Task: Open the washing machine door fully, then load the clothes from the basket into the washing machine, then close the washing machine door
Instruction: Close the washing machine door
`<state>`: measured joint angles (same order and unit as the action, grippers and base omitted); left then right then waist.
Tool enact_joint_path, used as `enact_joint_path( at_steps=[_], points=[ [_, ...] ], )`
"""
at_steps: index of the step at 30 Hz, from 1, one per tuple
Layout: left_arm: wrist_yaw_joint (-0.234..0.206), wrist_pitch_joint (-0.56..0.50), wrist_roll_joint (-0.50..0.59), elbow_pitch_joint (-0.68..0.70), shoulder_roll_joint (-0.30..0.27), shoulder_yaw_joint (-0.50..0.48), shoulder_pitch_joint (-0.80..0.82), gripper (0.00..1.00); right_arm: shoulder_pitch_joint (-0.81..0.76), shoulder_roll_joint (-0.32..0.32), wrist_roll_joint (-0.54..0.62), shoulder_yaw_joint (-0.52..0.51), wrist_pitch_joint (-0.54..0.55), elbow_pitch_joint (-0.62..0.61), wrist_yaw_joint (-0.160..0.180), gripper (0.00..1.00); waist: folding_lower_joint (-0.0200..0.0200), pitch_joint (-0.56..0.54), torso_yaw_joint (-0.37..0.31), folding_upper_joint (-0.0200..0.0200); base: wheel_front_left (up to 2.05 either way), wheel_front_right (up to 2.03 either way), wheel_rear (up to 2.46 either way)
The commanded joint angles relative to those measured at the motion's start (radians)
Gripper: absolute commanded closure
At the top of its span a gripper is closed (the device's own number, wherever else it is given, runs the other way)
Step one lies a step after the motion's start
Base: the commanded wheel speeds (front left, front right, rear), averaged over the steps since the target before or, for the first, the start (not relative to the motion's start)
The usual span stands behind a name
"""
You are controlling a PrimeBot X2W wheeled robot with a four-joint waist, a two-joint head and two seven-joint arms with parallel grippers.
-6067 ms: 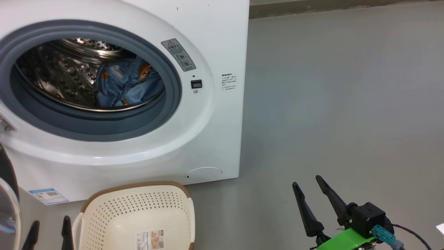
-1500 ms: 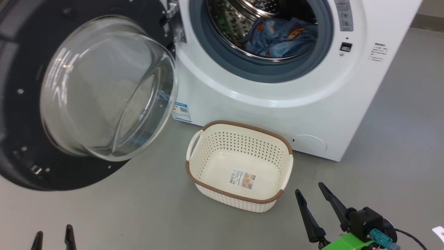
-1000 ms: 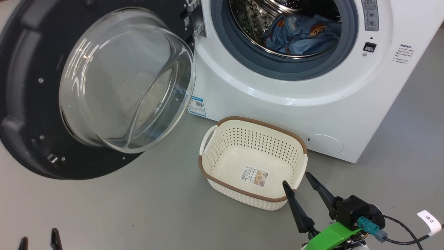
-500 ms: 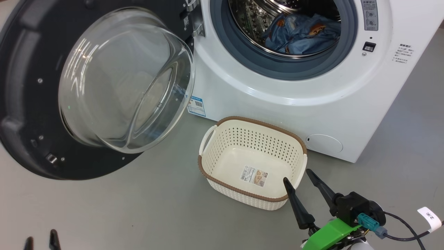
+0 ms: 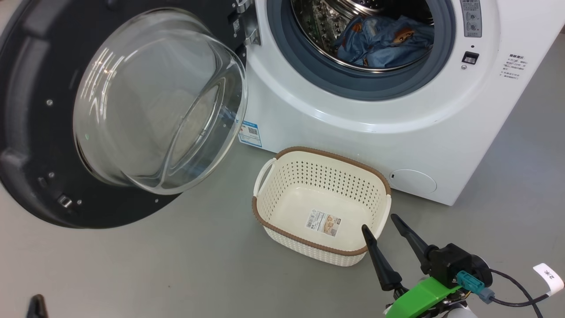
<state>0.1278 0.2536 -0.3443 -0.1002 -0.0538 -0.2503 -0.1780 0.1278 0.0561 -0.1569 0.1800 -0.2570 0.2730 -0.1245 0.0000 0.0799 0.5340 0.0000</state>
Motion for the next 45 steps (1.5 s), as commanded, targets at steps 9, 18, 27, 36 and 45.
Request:
enact_joint_path(
  at_steps=[9,18,27,36,45],
  points=[
    [0.003,0.008,-0.087,0.068,-0.107,-0.127,0.106,1.00,0.007,-0.006,0.016,0.014,-0.005,-0.039,-0.006,0.00,0.0000,-0.001,-0.002,0.0000,0.00,0.00,0.00],
    [0.003,0.008,-0.224,0.020,-0.259,-0.150,0.229,1.00,0.005,-0.006,0.010,0.011,-0.005,-0.042,-0.006,0.00,0.0000,0.001,-0.004,0.0000,0.00,0.00,0.00],
    [0.003,0.008,-0.423,-0.071,-0.361,-0.156,0.354,1.00,-0.007,-0.006,0.003,0.003,-0.005,-0.055,-0.006,0.00,0.0000,0.000,-0.006,0.0000,0.00,0.00,0.00],
    [0.003,-0.067,-0.768,-0.201,-0.501,-0.103,0.483,1.00,-0.018,-0.006,0.011,-0.009,-0.005,-0.062,-0.006,0.00,0.0000,0.007,-0.009,0.0000,0.00,0.00,0.00],
    [0.003,-0.307,-1.103,-0.463,-0.603,-0.122,0.643,1.00,-0.016,-0.006,0.017,-0.006,-0.005,-0.063,-0.006,0.00,0.0000,0.022,-0.034,0.0000,0.00,0.00,0.00]
  ],
)
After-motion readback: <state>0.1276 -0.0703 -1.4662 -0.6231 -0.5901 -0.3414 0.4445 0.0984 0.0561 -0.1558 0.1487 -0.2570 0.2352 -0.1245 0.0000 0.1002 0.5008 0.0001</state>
